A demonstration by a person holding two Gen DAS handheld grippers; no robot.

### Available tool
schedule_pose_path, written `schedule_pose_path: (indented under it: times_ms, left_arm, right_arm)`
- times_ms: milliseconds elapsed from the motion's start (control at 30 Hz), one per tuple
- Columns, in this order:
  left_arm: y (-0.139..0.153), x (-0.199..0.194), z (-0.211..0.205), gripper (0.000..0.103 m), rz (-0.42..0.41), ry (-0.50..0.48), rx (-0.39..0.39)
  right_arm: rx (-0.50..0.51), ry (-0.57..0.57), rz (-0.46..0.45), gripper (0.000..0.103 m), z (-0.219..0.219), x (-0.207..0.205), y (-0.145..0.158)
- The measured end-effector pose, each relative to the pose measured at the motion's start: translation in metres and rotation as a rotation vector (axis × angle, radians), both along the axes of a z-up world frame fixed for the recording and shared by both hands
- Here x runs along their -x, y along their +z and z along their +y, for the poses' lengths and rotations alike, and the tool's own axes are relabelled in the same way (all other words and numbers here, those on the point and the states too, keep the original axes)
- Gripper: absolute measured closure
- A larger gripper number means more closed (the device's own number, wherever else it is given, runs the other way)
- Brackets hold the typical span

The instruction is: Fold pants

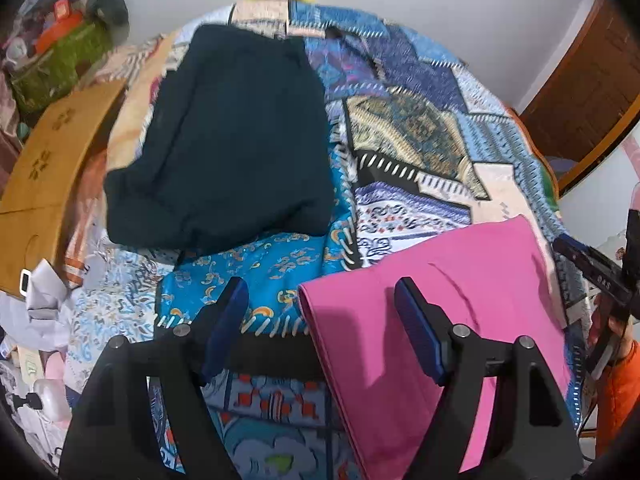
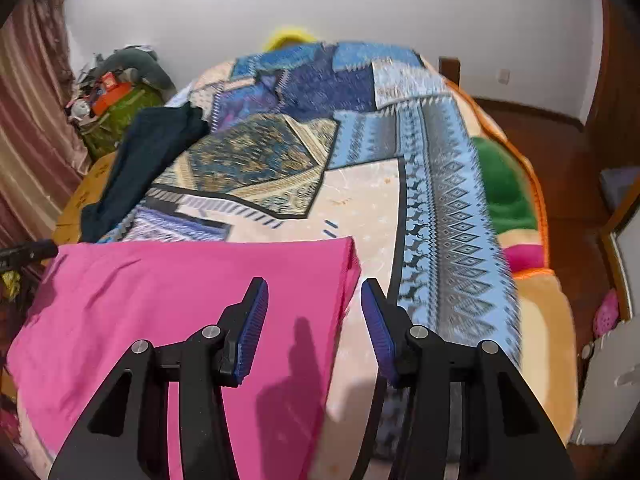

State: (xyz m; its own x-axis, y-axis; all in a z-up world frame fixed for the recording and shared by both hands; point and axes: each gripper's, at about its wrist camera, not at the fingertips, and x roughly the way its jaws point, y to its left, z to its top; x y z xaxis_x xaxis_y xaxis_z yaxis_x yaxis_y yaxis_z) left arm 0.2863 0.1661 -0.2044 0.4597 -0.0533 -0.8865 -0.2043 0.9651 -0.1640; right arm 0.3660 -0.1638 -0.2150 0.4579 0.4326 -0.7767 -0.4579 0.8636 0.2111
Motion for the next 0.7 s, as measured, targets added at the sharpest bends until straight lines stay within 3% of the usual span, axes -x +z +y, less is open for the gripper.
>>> schedule_pose_path:
  times_ms: [100, 133, 200, 267, 367, 433, 500, 700]
  left_arm:
    - [-0.013, -0.007, 0.002, 0.035, 0.019, -0.004, 0.056]
    - [-0.016, -0.008, 0.003, 0.047, 0.019, -0.005, 0.081]
    - [-0.022, -0.01, 0.003, 0.059, 0.029, -0.017, 0.142]
    - [-0.022, -0.009, 0.002, 0.06, 0.018, -0.014, 0.14]
    - [-0.019, -0.008, -0.005, 0.067, 0.001, -0.039, 0.104]
    - [-0.016, -0.007, -0.01, 0.072, -0.01, -0.052, 0.063]
    - [-0.012, -0.005, -0.018, 0.076, -0.028, -0.075, 0.003]
    - [-0.013, -0.002, -0.031, 0.079, -0.035, -0.147, -0.136]
  right_arm:
    - [0.01, 0.0, 0.035, 0.058, 0.005, -0.017, -0.015]
    - [0.018, 0.004, 0.045, 0.058, 0.007, -0.023, -0.021]
    - [0.034, 0.02, 0.056, 0.058, 0.012, -0.03, -0.029]
    - [0.053, 0.036, 0.059, 0.058, 0.018, -0.034, -0.034]
    - [0.052, 0.063, 0.045, 0.064, 0.025, -0.036, -0.035]
    - [0.069, 0.089, 0.039, 0.082, 0.03, -0.036, -0.037]
    - [0.117, 0.12, 0.051, 0.093, 0.037, -0.037, -0.044]
    - [0.214, 0.124, -0.013, 0.096, 0.047, -0.027, -0.049]
